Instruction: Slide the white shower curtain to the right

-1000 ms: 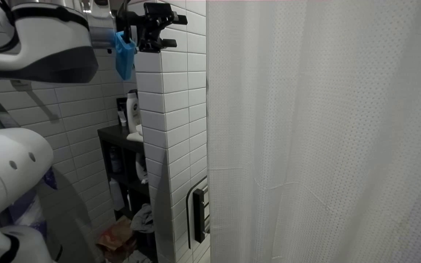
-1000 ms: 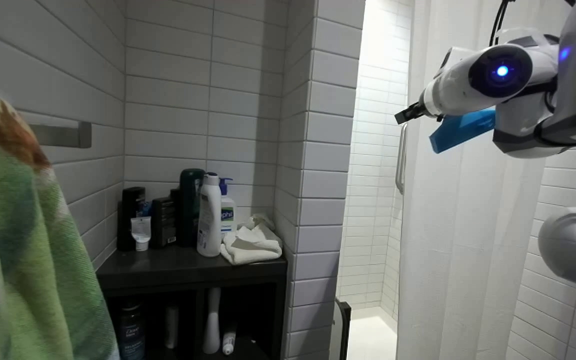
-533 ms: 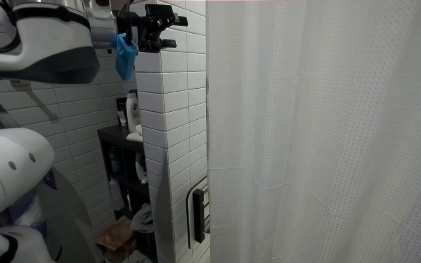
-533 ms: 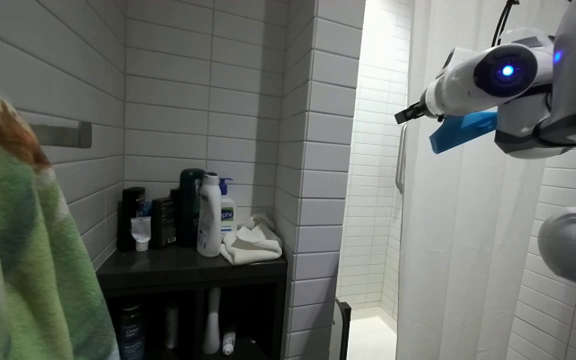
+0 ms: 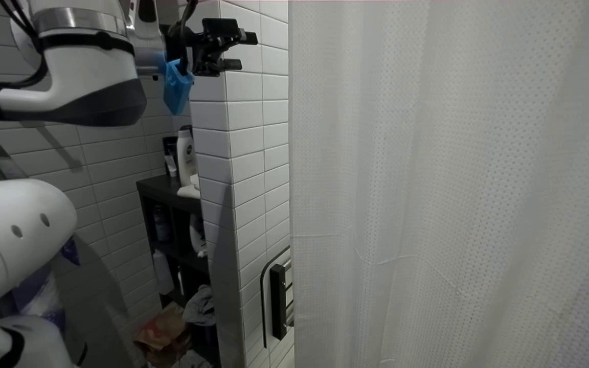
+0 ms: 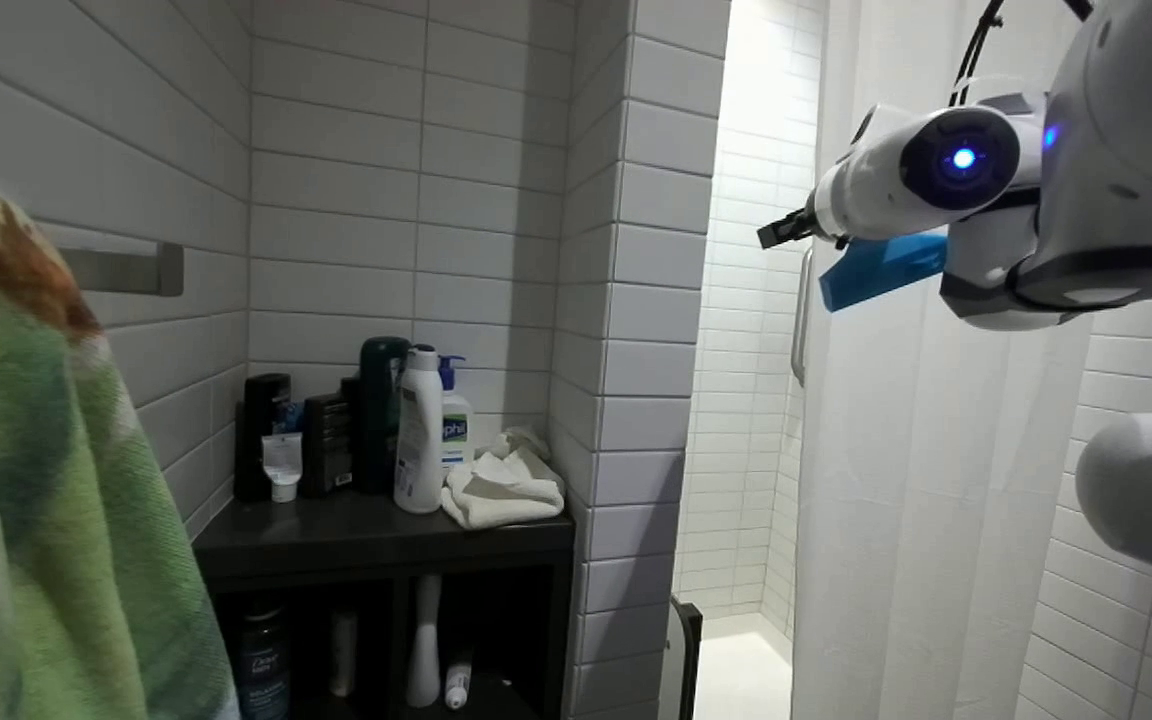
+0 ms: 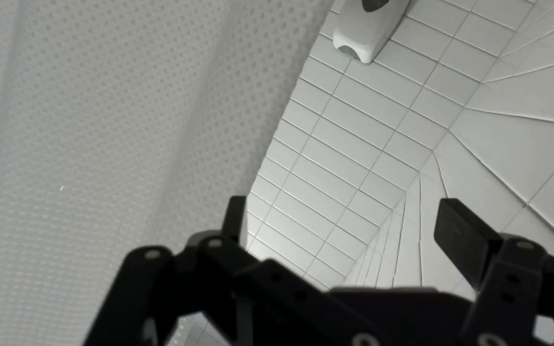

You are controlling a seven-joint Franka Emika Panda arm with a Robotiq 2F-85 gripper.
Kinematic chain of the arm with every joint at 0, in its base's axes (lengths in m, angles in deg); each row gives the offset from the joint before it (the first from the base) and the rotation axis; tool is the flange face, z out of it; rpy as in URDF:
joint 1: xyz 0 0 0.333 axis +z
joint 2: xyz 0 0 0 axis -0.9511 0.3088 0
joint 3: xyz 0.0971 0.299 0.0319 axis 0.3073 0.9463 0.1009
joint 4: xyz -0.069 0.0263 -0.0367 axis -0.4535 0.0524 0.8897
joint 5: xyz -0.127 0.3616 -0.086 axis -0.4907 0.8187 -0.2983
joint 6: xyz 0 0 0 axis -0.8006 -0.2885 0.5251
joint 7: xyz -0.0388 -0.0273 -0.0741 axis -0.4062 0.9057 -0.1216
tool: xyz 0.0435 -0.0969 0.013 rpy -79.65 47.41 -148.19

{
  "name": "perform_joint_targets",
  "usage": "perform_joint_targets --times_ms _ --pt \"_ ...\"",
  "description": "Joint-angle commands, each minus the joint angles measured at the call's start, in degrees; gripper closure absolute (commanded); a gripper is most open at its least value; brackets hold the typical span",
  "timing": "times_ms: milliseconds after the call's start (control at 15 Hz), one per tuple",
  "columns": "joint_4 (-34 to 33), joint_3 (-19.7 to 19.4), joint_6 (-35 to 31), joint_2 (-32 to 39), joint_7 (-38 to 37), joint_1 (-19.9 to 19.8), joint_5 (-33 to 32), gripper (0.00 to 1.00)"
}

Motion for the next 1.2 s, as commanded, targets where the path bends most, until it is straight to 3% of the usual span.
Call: perform_joint_targets --times_ms 0,467,800,867,933,1133 --pt "1.0 6.6 -1.1 -4.0 -0.1 -5.4 6.8 0.00" --pt "-4.6 18.4 -0.9 -4.8 -1.2 -20.3 16.7 0.00" --pt "-9.4 24.8 -0.7 -5.7 -1.5 -30.5 22.4 0.00" --pt "-10.0 25.5 -0.7 -6.3 -1.6 -32.1 23.3 0.25" --pt "-10.3 26.0 -0.7 -7.2 -1.7 -33.5 24.2 0.26" --pt "-11.0 26.9 -0.7 -9.3 -2.1 -36.5 26.7 0.47"
